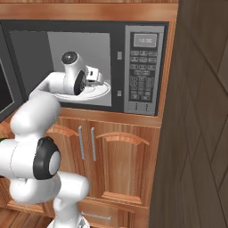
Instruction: Pick the cup of tea, navigate to the dining table, and place it on the saucer.
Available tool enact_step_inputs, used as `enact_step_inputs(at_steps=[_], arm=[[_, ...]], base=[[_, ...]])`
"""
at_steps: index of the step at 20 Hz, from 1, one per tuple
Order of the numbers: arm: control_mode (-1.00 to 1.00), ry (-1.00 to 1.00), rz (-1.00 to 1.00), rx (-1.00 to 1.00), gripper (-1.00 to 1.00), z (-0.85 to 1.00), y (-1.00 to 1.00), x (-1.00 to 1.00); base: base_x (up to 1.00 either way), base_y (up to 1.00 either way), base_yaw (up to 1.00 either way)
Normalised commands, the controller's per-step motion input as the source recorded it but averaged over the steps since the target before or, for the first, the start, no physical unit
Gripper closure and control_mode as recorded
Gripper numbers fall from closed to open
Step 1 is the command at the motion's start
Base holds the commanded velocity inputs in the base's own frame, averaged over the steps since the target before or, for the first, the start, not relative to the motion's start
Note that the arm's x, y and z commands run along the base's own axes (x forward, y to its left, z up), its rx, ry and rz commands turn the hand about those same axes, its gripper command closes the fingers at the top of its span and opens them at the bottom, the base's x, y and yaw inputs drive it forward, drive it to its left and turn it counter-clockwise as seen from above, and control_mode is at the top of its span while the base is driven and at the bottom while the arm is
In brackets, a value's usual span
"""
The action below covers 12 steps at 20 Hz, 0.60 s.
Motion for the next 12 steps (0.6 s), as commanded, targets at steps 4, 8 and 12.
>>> enact_step_inputs(at_steps=[4, 8, 12], arm=[[-1.0, -0.1, 0.0, 0.0, 1.0, 0.31, 0.0, -0.47], [-1.0, -0.07, 0.0, 0.0, 1.0, 0.03, 0.0, -0.41], [-1.0, -0.1, 0.0, 0.0, 1.0, 0.02, 0.0, -0.42]], base=[[0.0, 0.0, 0.0], [0.0, 0.0, 0.0], [0.0, 0.0, 0.0]])
